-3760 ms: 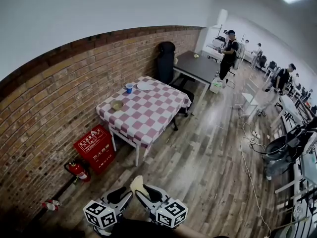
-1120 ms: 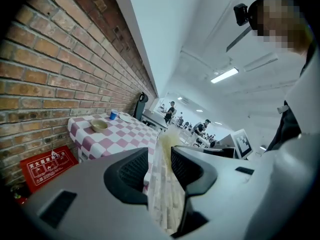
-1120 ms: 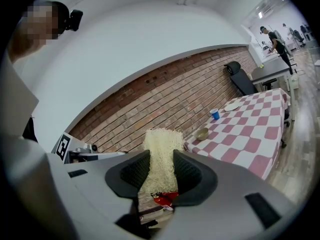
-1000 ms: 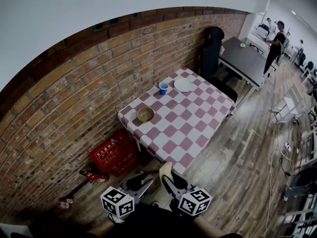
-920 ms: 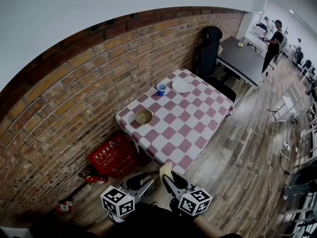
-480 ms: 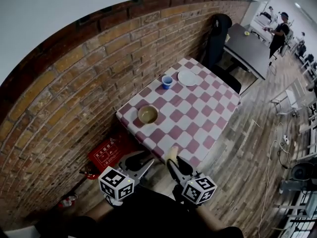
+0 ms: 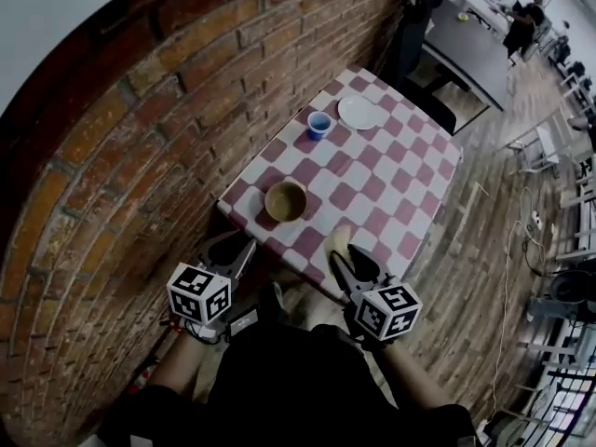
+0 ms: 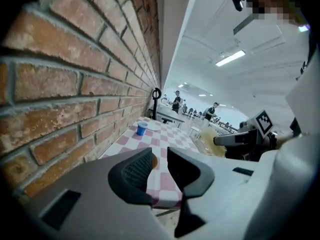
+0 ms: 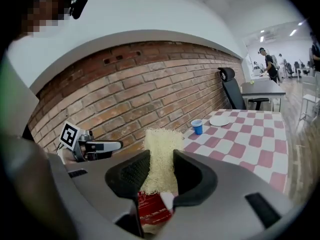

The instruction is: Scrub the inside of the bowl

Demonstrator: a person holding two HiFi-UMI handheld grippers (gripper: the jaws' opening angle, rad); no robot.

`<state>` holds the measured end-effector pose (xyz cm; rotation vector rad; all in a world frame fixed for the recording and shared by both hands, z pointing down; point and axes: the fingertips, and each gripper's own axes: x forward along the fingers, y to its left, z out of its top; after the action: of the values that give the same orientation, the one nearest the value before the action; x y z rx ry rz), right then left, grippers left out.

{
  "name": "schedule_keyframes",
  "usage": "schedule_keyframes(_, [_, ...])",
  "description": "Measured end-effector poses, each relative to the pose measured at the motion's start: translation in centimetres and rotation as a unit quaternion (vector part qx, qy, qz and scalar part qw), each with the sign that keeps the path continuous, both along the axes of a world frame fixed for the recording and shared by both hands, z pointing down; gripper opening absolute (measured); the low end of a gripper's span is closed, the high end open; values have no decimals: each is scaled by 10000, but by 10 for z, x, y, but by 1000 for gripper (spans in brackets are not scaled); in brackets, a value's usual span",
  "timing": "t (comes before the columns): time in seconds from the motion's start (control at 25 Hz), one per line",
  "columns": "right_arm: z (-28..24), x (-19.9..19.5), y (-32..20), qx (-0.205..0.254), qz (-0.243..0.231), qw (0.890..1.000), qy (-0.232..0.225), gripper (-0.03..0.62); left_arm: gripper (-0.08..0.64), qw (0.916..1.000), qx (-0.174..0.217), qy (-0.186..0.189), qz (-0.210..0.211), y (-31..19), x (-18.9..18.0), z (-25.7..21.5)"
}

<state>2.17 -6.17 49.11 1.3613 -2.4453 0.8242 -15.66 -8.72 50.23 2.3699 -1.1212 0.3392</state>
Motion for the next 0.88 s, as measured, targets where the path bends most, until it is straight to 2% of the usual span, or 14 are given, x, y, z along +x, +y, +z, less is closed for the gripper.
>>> schedule_keyframes(0.08, [8, -3, -19, -23, -13, 9998, 203, 155, 103, 9993, -344, 104, 45, -17, -1, 23])
schedule_keyframes(0.16, [21, -6, -36, -135, -47, 9992, 369, 155, 103, 9956, -859, 369, 1, -33, 1, 51])
schedule_keyframes(0.28, [44, -12, -56, -416, -116, 9977, 514, 155, 104, 9836, -1695, 596, -158, -55, 6, 100])
schedule_keyframes(0.4, [61, -18, -73, -560, -250, 9958, 686, 155, 104, 9719, -2238, 619, -380, -79, 11, 136])
schedule_keyframes(0.64, [78, -28, -89, -705, -601, 9910, 967, 155, 113, 9485, -2851, 1023, -931, -101, 18, 167])
schedule_keyframes(0.76, [84, -33, -98, -728, -816, 9882, 1074, 155, 114, 9424, -2959, 1176, -1021, -108, 22, 172])
schedule_keyframes(0.88, [94, -33, -103, -821, -890, 9867, 1083, 155, 114, 9406, -3030, 1148, -1013, -114, 29, 178])
